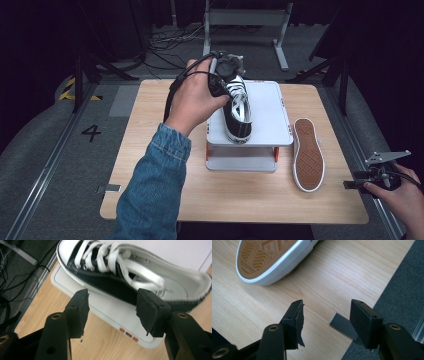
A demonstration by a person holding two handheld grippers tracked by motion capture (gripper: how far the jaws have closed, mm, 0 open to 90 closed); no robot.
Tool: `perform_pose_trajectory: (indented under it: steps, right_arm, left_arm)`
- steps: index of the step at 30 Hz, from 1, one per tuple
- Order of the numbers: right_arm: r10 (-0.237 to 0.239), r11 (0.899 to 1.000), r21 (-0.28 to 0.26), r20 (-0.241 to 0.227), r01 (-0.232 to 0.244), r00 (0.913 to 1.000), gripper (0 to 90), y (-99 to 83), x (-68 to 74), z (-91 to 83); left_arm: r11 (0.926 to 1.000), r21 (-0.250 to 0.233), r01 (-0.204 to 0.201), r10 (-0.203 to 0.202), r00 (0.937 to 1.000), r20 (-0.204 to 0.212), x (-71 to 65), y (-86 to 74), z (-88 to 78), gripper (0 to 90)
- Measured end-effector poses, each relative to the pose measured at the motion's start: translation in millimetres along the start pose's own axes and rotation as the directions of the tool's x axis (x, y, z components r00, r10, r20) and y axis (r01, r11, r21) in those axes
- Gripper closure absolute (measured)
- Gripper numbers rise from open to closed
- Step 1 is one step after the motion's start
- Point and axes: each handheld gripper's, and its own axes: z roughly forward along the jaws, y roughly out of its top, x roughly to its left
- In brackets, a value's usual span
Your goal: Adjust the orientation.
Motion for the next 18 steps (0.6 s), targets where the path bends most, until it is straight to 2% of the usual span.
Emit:
perform_pose_trajectory:
  steps: [4, 6, 8, 10, 12, 14, 16, 18]
  right_arm:
    - [-0.017, 1.000, -0.014, -0.025, 0.017, 0.9995, 40.4, 11.4, 1.9, -1.2]
    - [-0.027, 1.000, -0.013, -0.034, 0.027, 0.9990, 36.8, 16.8, 3.0, -1.1]
    - [-0.033, 0.999, -0.007, -0.036, 0.032, 0.9988, 29.6, 22.8, 4.2, 0.2]
    - [-0.040, 0.999, -0.020, -0.032, 0.039, 0.9987, 25.6, 28.4, 5.1, 1.0]
    - [-0.012, 0.999, -0.040, -0.015, 0.012, 0.9998, 22.4, 36.3, 6.0, 1.3]
    - [-0.004, 0.998, -0.058, 0.007, 0.004, 1.0000, 28.0, 43.1, 6.7, -0.2]
    - [-0.009, 0.998, -0.068, 0.007, 0.010, 0.9999, 34.9, 47.7, 7.3, -1.5]
    - [0.006, 0.997, -0.079, 0.016, -0.004, 0.9999, 40.9, 53.3, 7.8, -1.5]
  left_arm:
    - [1.0000, 0.006, 0.004, -0.005, 0.9996, 0.026, 0.8, -26.8, -3.0, 43.5]
    - [0.9999, 0.010, 0.004, -0.004, 0.9997, 0.026, 0.9, -39.3, -4.2, 43.0]
    - [0.9997, 0.010, 0.023, -0.024, 0.9996, 0.014, -0.1, -56.1, -5.8, 41.8]
    - [0.9990, 0.008, 0.043, -0.043, 0.9989, 0.021, -1.3, -73.2, -7.3, 41.3]
    - [0.9984, 0.000, 0.056, -0.056, 0.9981, 0.024, -2.6, -84.6, -7.6, 41.3]
    - [0.9968, 0.000, 0.080, -0.080, 0.9963, 0.033, -5.6, -104.0, -5.1, 41.1]
    - [0.9949, 0.004, 0.100, -0.101, 0.9944, 0.032, -8.5, -117.6, -0.6, 41.1]
    - [0.9904, 0.031, 0.134, -0.135, 0.9905, 0.025, -10.9, -132.7, 8.8, 41.0]
